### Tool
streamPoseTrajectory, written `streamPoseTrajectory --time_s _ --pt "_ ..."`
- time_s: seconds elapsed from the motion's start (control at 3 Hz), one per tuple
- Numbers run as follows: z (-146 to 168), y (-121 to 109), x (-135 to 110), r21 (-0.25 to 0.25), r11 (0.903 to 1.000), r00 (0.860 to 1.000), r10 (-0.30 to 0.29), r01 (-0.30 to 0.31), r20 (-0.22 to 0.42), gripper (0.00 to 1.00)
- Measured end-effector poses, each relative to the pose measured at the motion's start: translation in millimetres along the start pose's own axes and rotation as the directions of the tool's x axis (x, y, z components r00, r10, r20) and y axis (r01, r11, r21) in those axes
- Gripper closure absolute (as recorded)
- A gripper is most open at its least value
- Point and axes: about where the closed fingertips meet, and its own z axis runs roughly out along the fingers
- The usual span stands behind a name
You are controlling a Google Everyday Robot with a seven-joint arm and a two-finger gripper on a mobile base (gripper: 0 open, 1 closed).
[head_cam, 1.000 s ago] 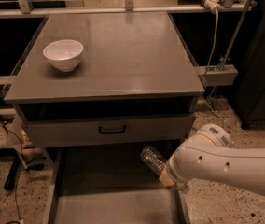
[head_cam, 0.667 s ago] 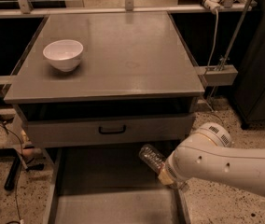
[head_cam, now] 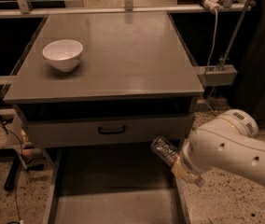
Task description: Pick blue plastic bottle from middle drawer and place on counter
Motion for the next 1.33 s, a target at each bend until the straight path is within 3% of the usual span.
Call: streamPoseTrajectory --time_s 0.67,1.33 --pt "-82 -26 3 0.068 0.9975 0.999 0.017 -0.019 0.028 1.0" --pt "-165 -29 -37 0.161 0.9864 0.986 -0.059 0.034 0.156 1.0"
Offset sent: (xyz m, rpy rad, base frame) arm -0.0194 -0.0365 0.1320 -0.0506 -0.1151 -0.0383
